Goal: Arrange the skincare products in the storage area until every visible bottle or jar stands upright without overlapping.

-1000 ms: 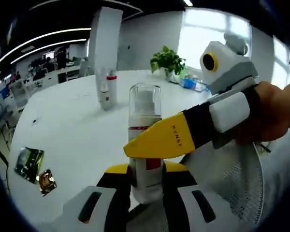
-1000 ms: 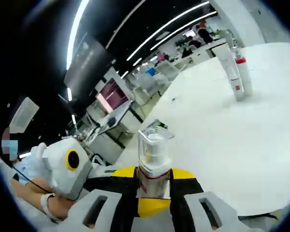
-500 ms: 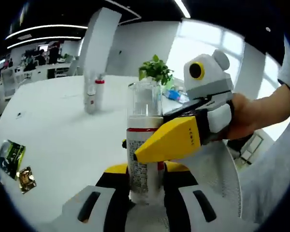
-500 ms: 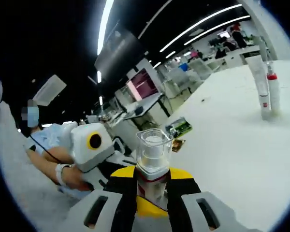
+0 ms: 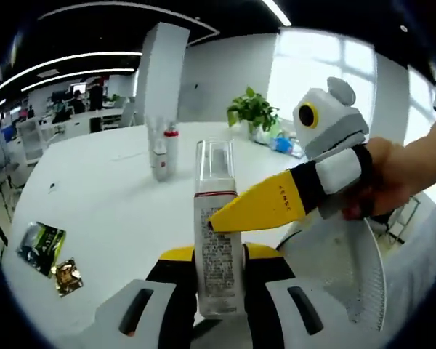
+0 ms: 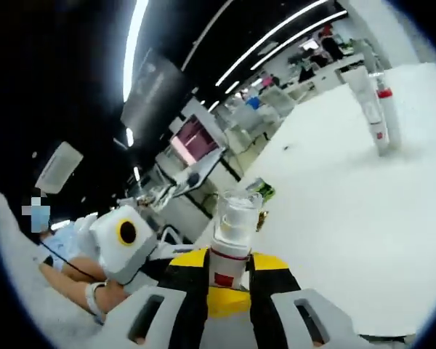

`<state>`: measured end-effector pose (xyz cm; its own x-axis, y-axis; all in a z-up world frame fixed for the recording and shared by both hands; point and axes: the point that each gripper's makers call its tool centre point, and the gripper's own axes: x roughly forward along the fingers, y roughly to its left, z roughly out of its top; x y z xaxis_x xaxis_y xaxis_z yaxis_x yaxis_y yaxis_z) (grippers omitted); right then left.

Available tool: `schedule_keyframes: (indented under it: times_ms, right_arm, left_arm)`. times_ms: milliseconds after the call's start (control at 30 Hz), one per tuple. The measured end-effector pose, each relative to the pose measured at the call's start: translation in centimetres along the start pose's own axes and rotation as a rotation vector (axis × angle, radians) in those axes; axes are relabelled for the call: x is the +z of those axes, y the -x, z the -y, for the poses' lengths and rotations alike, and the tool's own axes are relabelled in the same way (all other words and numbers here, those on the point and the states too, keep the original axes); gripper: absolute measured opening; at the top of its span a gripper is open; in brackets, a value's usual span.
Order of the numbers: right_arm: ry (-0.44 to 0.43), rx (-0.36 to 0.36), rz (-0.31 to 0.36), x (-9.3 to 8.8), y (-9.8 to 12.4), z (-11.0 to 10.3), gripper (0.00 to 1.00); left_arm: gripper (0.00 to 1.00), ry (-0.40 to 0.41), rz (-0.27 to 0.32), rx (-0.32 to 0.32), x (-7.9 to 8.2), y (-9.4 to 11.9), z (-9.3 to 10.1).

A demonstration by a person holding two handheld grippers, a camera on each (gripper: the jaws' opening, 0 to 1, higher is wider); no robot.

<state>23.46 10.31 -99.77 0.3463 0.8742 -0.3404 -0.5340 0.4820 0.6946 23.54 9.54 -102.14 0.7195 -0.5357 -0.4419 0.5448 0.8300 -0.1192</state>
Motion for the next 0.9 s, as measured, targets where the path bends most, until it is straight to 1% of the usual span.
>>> schedule_keyframes:
  times_ms: [33, 100, 133, 167, 233, 300, 333, 367, 467, 500, 533, 567, 600, 700, 733, 767, 833, 867, 900]
  right_arm:
    - [-0.014, -0.021, -0.005, -0.3, 0.0, 0.3, 0.14]
    - [-0.017, -0.053, -0.023, -1.0, 0.0, 0.8, 0.17]
    - [-0.022, -0.055, -0.023, -1.2, 0.1, 0.9, 0.17]
    - [-0.044, -0.065, -0.021, -1.3, 0.2, 1.1, 0.18]
    - [-0.087, -0.066, 0.004, -1.0, 0.7, 1.3, 0.17]
    - [-0.088, -0.066, 0.009, -0.8, 1.1, 1.1, 0.15]
    - [-0.074, -0.060, 0.015, -0.7, 1.2, 0.9, 0.14]
    - [-0.035, -0.048, 0.028, -0.4, 1.2, 0.7, 0.13]
    - [-0.024, -0.050, 0.033, -0.3, 1.3, 0.7, 0.12]
    - [0.000, -0.051, 0.039, -0.2, 1.3, 0.6, 0.12]
    - [0.057, -0.061, 0.040, -0.1, 1.2, 0.5, 0.12]
    - [0.071, -0.064, 0.040, -0.1, 1.2, 0.5, 0.12]
    - [0.125, -0.073, 0.027, -0.1, 1.0, 0.3, 0.11]
    - [0.162, -0.092, 0.001, -0.1, 0.7, 0.4, 0.11]
    - [0.201, -0.100, -0.029, -0.2, 0.5, 0.6, 0.11]
    - [0.207, -0.096, -0.037, -0.2, 0.3, 0.4, 0.11]
    - [0.228, -0.082, -0.034, 0.3, 0.1, 0.1, 0.11]
    - [0.238, -0.076, -0.036, 0.5, 0.0, -0.1, 0.11]
    - [0.260, -0.083, -0.021, 1.1, -0.1, -0.2, 0.11]
  left_arm:
    - [0.18, -0.039, -0.002, -0.004, 0.1, -0.1, 0.4]
    - [0.18, -0.123, -0.019, 0.000, -0.1, -0.2, 0.9]
    - [0.18, -0.144, -0.022, 0.000, -0.1, -0.3, 1.1]
    - [0.18, -0.164, -0.024, -0.004, -0.1, -0.5, 1.3]
    - [0.18, -0.173, -0.018, -0.008, 0.0, -0.7, 1.6]
    - [0.18, -0.179, -0.017, -0.008, 0.0, -0.7, 1.6]
    - [0.18, -0.176, -0.016, -0.009, 0.0, -0.7, 1.6]
    - [0.18, -0.162, -0.014, -0.010, 0.1, -0.9, 1.5]
    - [0.18, -0.146, -0.022, -0.014, 0.0, -1.2, 1.5]
    - [0.18, -0.146, -0.022, -0.013, 0.0, -1.2, 1.5]
    - [0.18, -0.141, -0.021, -0.007, 0.0, -1.3, 1.4]
    - [0.18, -0.135, -0.023, -0.004, -0.1, -1.4, 1.3]
    - [0.18, -0.117, -0.026, -0.004, -0.2, -1.5, 1.2]
    - [0.19, -0.072, -0.038, -0.002, -0.5, -1.8, 0.9]
    - [0.19, -0.044, -0.046, -0.011, -0.7, -1.9, 0.9]
    - [0.19, -0.021, -0.051, -0.006, -0.7, -1.9, 0.8]
    - [0.19, -0.031, -0.035, 0.002, -0.3, -1.6, 0.4]
    - [0.19, -0.070, -0.015, 0.017, 0.0, -1.4, 0.0]
    - [0.19, -0.074, -0.019, 0.032, 0.0, -1.2, -0.3]
